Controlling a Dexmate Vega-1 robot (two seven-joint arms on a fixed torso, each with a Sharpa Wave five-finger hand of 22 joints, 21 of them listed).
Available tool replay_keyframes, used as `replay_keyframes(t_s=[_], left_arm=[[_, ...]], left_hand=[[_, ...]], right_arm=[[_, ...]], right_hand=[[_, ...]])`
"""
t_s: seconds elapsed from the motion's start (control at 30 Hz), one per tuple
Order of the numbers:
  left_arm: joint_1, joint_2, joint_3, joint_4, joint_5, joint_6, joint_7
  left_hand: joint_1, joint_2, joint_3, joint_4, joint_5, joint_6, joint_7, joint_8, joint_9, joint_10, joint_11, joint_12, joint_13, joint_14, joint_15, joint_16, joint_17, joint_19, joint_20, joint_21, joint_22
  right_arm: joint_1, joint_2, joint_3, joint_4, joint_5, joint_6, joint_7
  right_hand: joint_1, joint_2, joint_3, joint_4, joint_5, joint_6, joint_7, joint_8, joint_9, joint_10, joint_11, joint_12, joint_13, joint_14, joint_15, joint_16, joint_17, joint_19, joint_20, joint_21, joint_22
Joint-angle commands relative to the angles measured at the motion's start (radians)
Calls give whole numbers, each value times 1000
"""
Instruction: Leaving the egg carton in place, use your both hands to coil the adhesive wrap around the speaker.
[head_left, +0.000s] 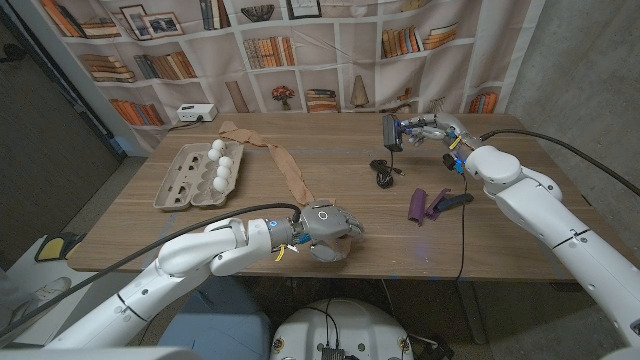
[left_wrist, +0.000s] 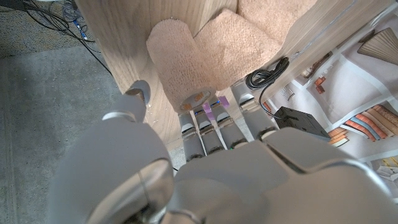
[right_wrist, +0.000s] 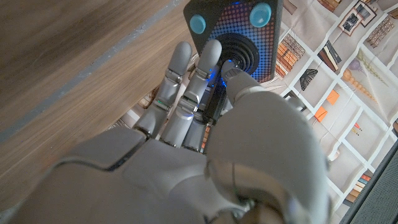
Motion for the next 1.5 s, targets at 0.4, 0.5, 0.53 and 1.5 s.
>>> replay_keyframes(t_s=[0.4,0.5,0.53,1.5], left_arm=[[9,15,-2,-43,-6,18,-92],[12,16,-3,-49,-2,22,-101],[14,16,-4,-50,-1,23,-102],[11,-3,1,-71,32,40,-160]], left_hand=[[92,1,113,-28,193,-56,1,-40,-11,-58,3,-2,-6,-77,11,5,7,-76,12,-43,-11],[107,-8,134,-27,237,-72,1,-48,-13,-74,6,-4,-8,-92,17,5,7,-91,16,-53,-13],[108,-11,139,-26,248,-76,2,-49,-13,-77,5,-4,-8,-98,17,4,8,-93,16,-55,-13],[132,-24,199,-21,374,-56,-17,-39,-19,-71,-10,15,-8,-93,10,18,10,-103,50,-64,-9]], right_arm=[[-21,-8,8,-29,3,-7,-12],[-22,-8,8,-32,3,-9,-14],[-23,-8,8,-33,3,-9,-14],[-33,-10,19,-21,12,2,-14]], right_hand=[[24,28,41,31,5,11,0,0,2,38,-27,0,101,7,-42,-4,3,-2,-88,6,-1],[24,29,41,32,5,11,-1,0,2,39,-26,0,101,8,-41,-4,3,-2,-89,6,-1],[24,28,41,32,5,12,0,0,2,39,-28,-1,100,8,-41,-4,3,-2,-88,7,-1],[25,27,40,31,5,14,0,0,2,43,-28,-2,103,11,-42,-6,5,-4,-88,9,-1]])
